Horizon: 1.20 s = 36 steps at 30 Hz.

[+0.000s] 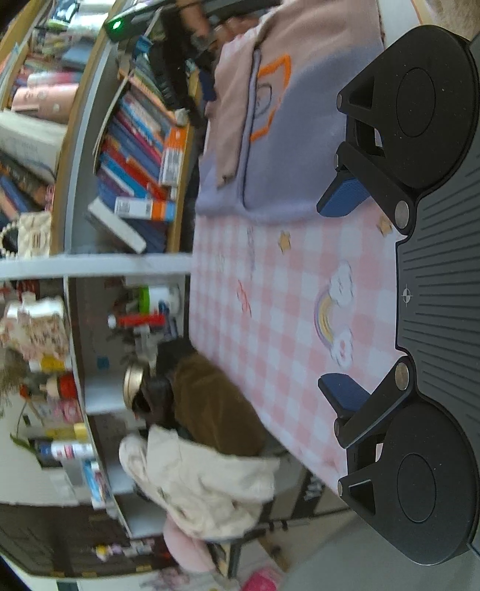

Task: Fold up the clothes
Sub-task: 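Lay the pink sleeve over the lavender sleeve and open the right gripper, then grasp the pink hem edge with the right gripper while the left gripper grasps the lavender hem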

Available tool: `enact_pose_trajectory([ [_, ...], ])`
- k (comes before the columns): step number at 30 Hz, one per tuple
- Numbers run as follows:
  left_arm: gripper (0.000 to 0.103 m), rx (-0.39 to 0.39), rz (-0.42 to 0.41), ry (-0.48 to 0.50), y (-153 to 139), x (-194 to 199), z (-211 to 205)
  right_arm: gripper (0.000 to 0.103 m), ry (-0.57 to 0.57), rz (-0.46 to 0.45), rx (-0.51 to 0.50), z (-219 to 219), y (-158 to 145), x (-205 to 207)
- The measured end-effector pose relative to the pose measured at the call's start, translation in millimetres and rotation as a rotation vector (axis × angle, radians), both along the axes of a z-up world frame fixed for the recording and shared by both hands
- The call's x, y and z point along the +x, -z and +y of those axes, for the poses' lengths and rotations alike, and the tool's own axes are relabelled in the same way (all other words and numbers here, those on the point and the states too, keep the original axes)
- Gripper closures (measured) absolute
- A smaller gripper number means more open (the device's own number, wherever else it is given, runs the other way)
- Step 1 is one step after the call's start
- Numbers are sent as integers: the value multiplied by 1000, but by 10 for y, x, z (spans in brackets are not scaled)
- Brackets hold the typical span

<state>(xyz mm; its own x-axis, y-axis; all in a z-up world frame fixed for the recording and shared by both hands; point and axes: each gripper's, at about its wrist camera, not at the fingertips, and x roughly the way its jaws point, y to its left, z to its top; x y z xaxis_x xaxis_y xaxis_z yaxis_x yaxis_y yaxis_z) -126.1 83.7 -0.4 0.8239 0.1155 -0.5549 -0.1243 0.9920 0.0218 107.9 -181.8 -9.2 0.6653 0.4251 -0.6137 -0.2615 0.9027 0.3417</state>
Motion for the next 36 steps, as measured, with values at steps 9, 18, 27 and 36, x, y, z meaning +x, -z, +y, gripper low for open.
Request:
enact_pose_trajectory([
  [9, 9, -106, 53, 44, 167, 363, -119, 49, 157, 82, -86, -739, 211, -966],
  [18, 9, -171, 142, 60, 358, 601, -242, 50, 355, 127, -150, -1223, 380, -1755],
  [27, 9, -247, 189, 52, 433, 634, -168, 50, 423, 153, -148, -1439, 365, -1928],
  [36, 19, -250, 192, 58, 449, 572, -124, 56, 408, 207, -151, -1462, 437, -2000],
])
